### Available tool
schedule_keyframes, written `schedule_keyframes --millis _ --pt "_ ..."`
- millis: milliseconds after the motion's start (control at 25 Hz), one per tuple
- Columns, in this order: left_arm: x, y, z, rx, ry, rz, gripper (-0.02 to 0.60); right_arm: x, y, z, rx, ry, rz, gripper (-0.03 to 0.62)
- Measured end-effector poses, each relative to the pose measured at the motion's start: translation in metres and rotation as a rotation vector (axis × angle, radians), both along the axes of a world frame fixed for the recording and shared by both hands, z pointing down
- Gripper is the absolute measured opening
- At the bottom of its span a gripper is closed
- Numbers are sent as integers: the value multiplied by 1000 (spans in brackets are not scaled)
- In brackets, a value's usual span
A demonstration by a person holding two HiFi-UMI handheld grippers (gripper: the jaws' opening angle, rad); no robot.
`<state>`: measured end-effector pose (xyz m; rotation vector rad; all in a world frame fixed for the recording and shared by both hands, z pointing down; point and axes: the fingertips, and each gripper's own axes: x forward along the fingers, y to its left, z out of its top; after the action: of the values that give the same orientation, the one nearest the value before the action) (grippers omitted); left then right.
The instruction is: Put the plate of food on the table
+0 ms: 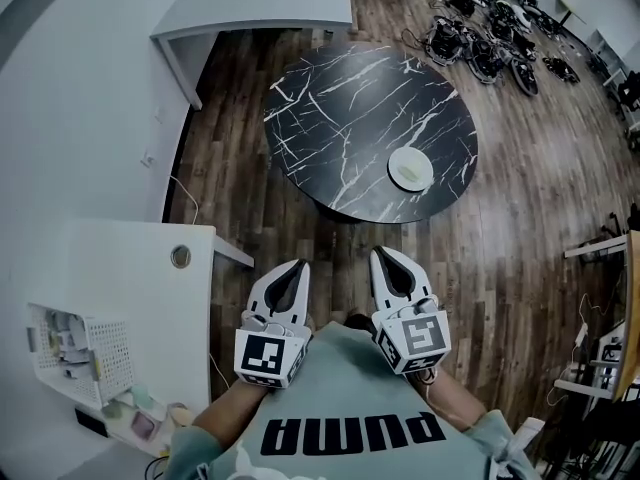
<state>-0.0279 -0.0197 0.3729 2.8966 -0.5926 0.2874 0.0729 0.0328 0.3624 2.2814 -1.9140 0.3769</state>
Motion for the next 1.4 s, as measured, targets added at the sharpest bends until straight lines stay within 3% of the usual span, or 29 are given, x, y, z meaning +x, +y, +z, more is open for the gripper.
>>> schedule_keyframes --millis 400,600,720,960,1400 --pt "28 67 -25 47 41 28 6 18 67 -16 44 28 18 9" --pt "44 103 -28 73 6 53 6 28 105 -21 69 23 21 8" --pt "49 115 -30 72 12 24 6 31 119 -22 83 35 2 8" --pt "52 140 -19 95 -46 -2 6 38 141 -8 67 26 -30 8" --pt "50 156 -19 107 -55 -77 6 45 157 -6 80 30 -70 7"
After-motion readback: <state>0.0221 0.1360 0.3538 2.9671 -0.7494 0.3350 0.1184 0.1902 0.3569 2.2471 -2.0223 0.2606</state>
